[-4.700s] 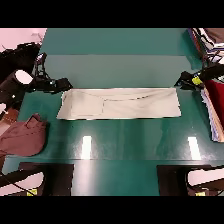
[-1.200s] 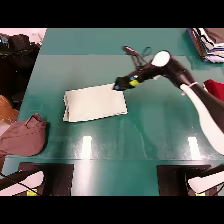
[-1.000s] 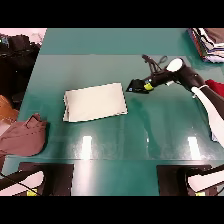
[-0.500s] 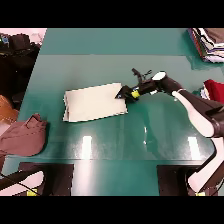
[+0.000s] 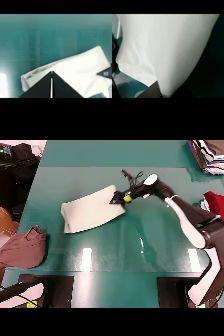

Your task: Fold the shirts.

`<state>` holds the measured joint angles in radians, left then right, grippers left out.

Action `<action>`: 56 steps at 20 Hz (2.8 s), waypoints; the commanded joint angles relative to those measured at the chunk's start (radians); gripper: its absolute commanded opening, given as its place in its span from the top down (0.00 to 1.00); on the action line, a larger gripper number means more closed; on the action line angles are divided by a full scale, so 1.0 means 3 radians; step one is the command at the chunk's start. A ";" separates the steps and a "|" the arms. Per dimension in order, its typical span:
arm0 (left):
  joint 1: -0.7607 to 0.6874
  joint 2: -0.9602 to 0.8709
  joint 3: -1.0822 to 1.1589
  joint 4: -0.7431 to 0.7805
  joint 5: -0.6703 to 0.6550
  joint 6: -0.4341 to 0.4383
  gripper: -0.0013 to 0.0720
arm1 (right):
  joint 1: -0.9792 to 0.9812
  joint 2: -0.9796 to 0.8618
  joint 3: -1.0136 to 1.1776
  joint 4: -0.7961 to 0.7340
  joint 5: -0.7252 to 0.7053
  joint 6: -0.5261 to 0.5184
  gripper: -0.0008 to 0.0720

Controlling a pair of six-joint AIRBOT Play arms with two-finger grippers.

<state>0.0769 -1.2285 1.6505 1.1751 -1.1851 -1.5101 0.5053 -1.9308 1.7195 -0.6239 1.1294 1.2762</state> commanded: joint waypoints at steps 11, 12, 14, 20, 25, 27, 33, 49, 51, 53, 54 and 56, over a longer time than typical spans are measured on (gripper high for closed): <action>-0.1045 0.0003 0.0000 -0.0083 0.0437 0.0058 0.95 | -0.2876 0.1320 0.0076 -0.1236 0.0253 0.0473 0.97; -0.1081 0.0003 0.0000 -0.0084 0.0448 0.0057 0.94 | -0.3101 0.1316 0.0076 -0.1232 0.0257 0.0473 0.97; -0.1143 0.0003 0.0000 -0.0086 0.0462 0.0057 0.95 | -0.3438 0.1279 0.0076 -0.1207 0.0258 0.0473 0.97; -0.1158 0.0003 0.0000 -0.0104 0.0460 0.0057 0.94 | -0.3817 0.1244 0.0206 -0.0785 0.0160 0.0467 0.97; -0.1157 0.0003 0.0000 -0.0103 0.0456 0.0060 0.94 | -0.3830 0.1247 0.0895 -0.0805 0.0336 0.0468 0.97; -0.1157 0.0003 0.0000 -0.0103 0.0450 0.0061 0.94 | -0.3887 0.1258 0.1095 -0.0804 0.0496 0.0470 0.97; -0.1157 0.0003 0.0000 -0.0102 0.0444 0.0086 0.94 | -0.4232 0.1726 0.0468 -0.0886 0.0608 0.0467 0.97; -0.1157 0.0003 0.0000 -0.0081 0.0416 0.0173 0.94 | -0.5244 0.2898 -0.1821 -0.2199 0.0931 0.0454 0.20; -0.1158 0.0003 0.0000 -0.0081 0.0417 0.0173 0.94 | -0.5107 0.2944 -0.1750 -0.1940 0.0816 0.0454 0.20; -0.1157 0.0003 0.0000 -0.0081 0.0402 0.0173 0.94 | -0.4779 0.2928 -0.1563 -0.1628 0.0788 0.0455 0.20; -0.1157 0.0003 0.0000 -0.0081 0.0401 0.0173 0.94 | -0.4538 0.2923 -0.1464 -0.1469 0.0785 0.0455 0.20; -0.1157 0.0003 0.0000 -0.0081 0.0409 0.0173 0.94 | -0.3974 0.2923 -0.1293 -0.1286 0.0748 0.0456 0.20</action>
<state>-0.2703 -1.2285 1.6505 1.1503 -1.0622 -1.4593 -0.8555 -1.0576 1.2755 -1.1191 1.3712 1.4120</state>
